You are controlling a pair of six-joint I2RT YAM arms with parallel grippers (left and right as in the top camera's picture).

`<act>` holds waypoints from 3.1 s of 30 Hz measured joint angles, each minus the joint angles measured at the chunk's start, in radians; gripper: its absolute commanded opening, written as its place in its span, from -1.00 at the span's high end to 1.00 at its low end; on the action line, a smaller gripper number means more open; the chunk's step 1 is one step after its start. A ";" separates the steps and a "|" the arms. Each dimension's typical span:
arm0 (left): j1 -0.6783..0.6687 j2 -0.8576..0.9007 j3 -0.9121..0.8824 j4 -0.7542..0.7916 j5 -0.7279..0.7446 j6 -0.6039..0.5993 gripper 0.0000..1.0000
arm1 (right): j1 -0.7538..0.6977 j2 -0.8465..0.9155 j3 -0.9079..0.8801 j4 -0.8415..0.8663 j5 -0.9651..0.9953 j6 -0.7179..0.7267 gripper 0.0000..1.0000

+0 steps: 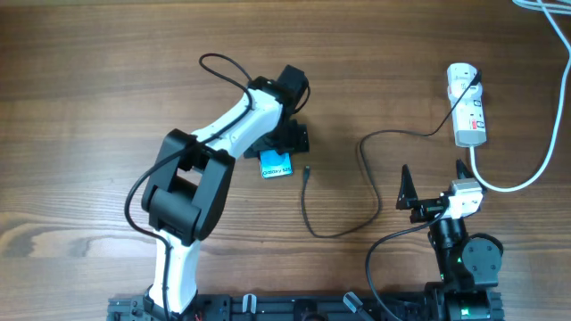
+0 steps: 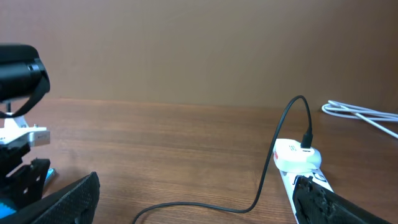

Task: Plug charger to phone and switch on socket
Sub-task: 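Close the left gripper on the phone's top edge, then lift the phone with the left gripper and raise it upright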

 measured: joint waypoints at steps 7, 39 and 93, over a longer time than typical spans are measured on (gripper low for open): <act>-0.002 -0.021 -0.043 0.042 -0.013 -0.026 -1.00 | 0.000 0.000 0.000 0.000 0.000 0.000 -1.00; 0.009 -0.027 -0.053 0.098 -0.050 -0.115 -0.76 | 0.000 0.000 0.000 0.000 0.000 0.000 -0.99; 0.323 -0.377 -0.023 0.014 1.349 -0.108 -0.36 | 0.000 0.000 0.000 0.000 0.000 0.000 -0.99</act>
